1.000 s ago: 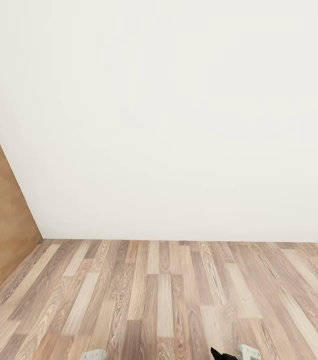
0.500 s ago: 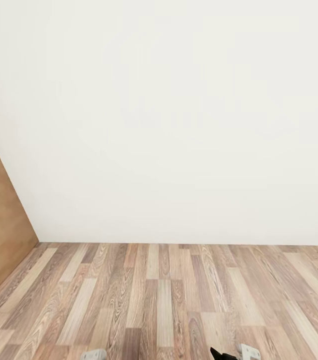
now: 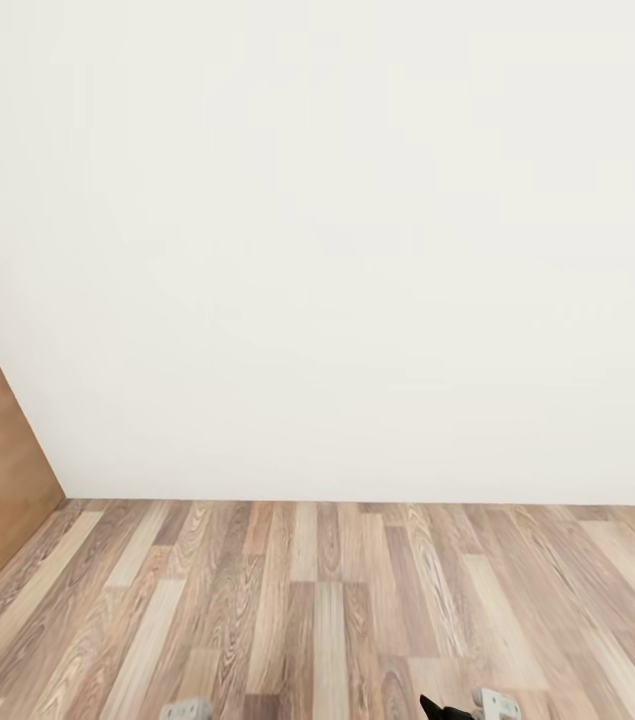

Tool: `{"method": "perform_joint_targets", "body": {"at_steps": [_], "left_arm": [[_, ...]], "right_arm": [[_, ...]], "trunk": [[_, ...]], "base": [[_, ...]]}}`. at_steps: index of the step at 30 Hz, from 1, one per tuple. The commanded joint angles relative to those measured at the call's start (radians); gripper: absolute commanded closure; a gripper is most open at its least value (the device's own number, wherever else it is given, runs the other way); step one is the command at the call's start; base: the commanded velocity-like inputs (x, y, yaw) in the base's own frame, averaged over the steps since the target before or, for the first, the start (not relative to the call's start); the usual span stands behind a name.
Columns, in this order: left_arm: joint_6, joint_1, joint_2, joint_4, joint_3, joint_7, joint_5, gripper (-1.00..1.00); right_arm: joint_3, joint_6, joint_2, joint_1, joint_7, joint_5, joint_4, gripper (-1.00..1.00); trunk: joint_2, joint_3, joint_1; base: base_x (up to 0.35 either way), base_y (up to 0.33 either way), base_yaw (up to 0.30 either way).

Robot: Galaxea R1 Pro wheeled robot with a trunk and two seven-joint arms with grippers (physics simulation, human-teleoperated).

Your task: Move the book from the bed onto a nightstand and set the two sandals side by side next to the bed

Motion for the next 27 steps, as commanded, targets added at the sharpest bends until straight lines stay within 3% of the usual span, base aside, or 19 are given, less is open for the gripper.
{"method": "perform_joint_targets", "body": {"at_steps": [1,27], "left_arm": [[-0.004,-0.001,0.0,0.001,0.005,-0.003,-0.005,-1.0],[-0.004,0.0,0.0,0.001,0.005,-0.003,-0.005,-1.0]], "right_arm": [[0.009,-0.005,0.001,-0.002,0.007,-0.01,0.004,-1.0],[0.008,-0.005,0.001,-0.002,0.006,-0.011,0.004,-1.0]], "trunk": [[0.0,-0.001,0.001],[0.0,-0.001,0.001]], "base": [[0.327,0.0,0.0],[0.273,0.0,0.0]]}}
